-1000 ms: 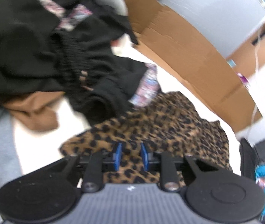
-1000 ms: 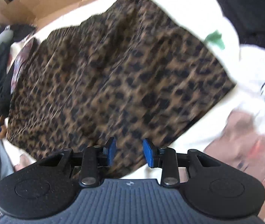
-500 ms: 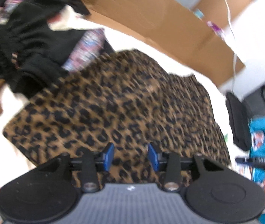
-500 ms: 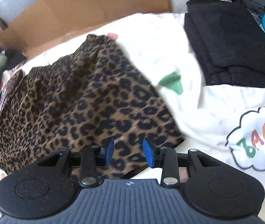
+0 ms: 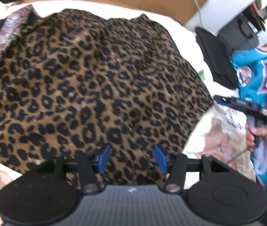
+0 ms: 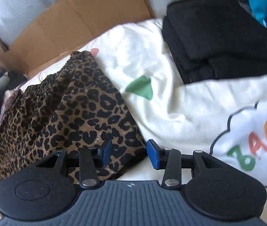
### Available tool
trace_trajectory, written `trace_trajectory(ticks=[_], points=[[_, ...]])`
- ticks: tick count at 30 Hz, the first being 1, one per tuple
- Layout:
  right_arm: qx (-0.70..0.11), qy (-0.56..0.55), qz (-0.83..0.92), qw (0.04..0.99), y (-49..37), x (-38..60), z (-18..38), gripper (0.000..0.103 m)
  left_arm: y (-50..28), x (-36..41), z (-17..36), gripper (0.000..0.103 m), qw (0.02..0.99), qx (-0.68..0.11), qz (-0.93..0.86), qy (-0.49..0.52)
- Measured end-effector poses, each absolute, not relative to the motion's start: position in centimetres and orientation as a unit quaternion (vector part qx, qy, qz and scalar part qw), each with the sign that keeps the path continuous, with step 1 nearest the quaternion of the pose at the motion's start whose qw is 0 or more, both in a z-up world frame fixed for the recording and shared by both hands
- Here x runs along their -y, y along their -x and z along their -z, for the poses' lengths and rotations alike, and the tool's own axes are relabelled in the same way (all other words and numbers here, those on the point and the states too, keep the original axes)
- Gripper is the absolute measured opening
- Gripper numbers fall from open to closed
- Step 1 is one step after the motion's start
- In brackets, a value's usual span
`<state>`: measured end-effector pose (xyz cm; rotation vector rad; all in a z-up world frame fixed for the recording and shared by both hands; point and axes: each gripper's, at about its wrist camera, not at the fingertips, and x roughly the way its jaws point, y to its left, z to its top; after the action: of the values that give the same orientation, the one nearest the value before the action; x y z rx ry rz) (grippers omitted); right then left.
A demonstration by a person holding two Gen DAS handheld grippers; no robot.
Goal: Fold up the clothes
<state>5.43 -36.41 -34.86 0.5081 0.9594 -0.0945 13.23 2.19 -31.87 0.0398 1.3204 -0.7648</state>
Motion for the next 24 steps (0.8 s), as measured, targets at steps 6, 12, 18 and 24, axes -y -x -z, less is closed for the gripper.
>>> trace_trajectory(ticks=[6,12,18,24], points=[[-0.465,-0.275,0.041,0.84,-6.0,37.9,36.7,0.048,-12.7,-0.3,33.0,0.061,0.707,-0.615,0.348,-0.033],[-0.458,-0.309,0.032,0.833,-6.3,38.3,37.8,0.049,-12.4,2.0,36.0,0.066,0.687,-0.632,0.357,-0.026],[-0.471,-0.302,0.022,0.828,-6.6,38.1,36.9,0.008,-12.3,0.9,37.1,0.027,0.688,-0.637,0.348,-0.03],[-0.458,-0.284,0.04,0.841,-6.2,38.2,33.6,0.005,-12.8,-0.1,36.9,0.015,0.688,-0.638,0.345,-0.02]])
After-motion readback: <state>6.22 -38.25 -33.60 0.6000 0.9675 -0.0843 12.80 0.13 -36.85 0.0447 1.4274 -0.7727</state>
